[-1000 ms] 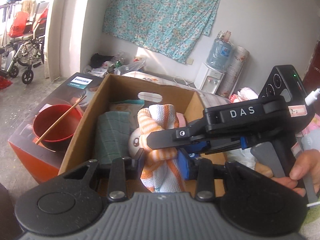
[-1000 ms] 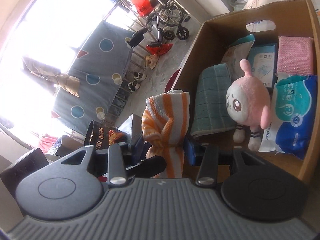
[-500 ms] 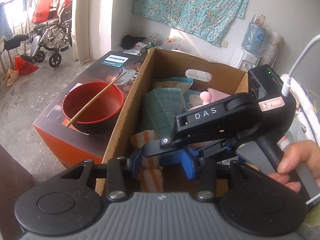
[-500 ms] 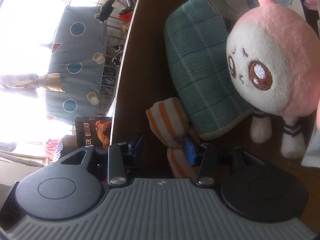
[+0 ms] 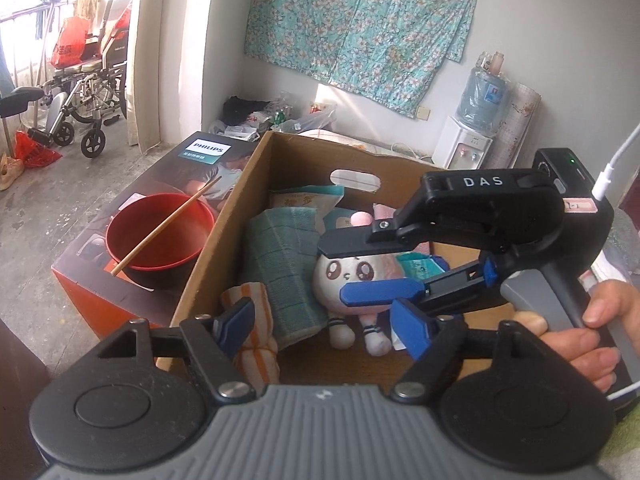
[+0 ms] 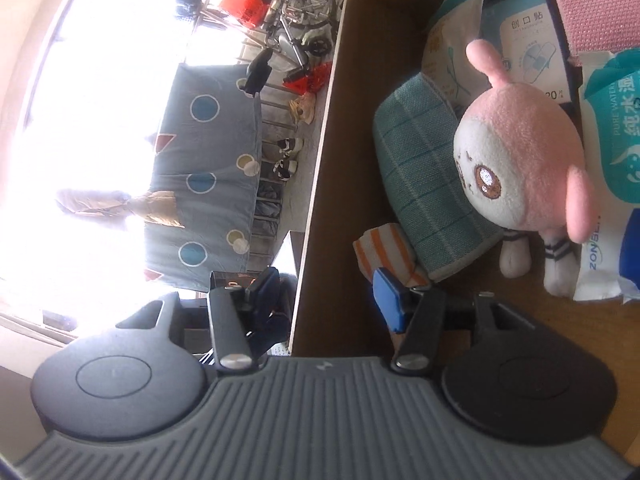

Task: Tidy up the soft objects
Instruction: 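Lower the striped towel into the box and open the right tool, then move the right tool back to the bed and close on the yogurt cup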

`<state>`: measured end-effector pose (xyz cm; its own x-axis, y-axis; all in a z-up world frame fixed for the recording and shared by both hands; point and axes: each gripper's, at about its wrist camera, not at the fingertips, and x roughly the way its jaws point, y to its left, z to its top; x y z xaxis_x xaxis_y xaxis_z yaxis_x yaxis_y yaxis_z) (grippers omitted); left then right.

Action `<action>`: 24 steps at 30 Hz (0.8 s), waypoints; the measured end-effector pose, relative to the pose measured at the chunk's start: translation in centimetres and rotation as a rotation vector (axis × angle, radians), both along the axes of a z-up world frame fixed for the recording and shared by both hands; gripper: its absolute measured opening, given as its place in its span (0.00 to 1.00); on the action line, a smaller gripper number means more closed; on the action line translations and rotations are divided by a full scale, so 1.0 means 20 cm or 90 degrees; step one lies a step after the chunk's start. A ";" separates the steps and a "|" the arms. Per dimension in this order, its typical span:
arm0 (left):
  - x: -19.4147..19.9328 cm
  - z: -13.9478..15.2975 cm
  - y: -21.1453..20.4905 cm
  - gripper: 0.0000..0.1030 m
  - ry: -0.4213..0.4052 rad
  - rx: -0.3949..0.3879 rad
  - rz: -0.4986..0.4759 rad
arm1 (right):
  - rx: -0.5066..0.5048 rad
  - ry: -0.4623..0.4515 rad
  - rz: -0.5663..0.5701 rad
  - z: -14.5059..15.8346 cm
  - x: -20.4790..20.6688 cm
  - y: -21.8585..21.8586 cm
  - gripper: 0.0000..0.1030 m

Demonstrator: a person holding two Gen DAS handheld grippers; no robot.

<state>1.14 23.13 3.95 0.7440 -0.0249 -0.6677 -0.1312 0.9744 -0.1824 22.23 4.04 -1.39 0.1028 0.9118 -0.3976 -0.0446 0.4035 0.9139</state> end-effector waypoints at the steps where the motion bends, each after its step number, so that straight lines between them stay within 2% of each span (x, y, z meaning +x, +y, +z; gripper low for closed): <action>1: 0.00 0.01 -0.03 0.76 -0.005 -0.009 -0.010 | 0.012 -0.007 -0.014 0.02 -0.02 -0.07 0.54; 5: 0.01 0.06 -0.18 0.79 -0.030 -0.039 -0.068 | 0.039 -0.043 -0.073 0.11 -0.14 -0.35 0.57; 6: 0.01 0.07 -0.23 0.79 -0.037 -0.044 -0.083 | 0.043 -0.056 -0.094 0.13 -0.19 -0.49 0.58; 11: 0.06 0.08 -0.52 0.81 -0.069 -0.069 -0.180 | 0.028 -0.108 -0.197 0.21 -0.44 -0.93 0.61; 14: 0.11 0.05 -0.73 0.81 -0.070 -0.078 -0.248 | -0.018 -0.138 -0.280 0.22 -0.61 -1.21 0.63; 18: 0.19 -0.03 -0.99 0.81 -0.056 -0.073 -0.319 | -0.114 -0.156 -0.396 0.16 -0.77 -1.57 0.65; 21: 0.25 -0.09 -1.15 0.80 -0.046 -0.062 -0.348 | -0.173 -0.149 -0.446 0.09 -0.81 -1.75 0.66; 24: 0.30 -0.13 -1.29 0.78 -0.039 -0.030 -0.361 | -0.222 -0.150 -0.456 0.02 -0.75 -1.84 0.66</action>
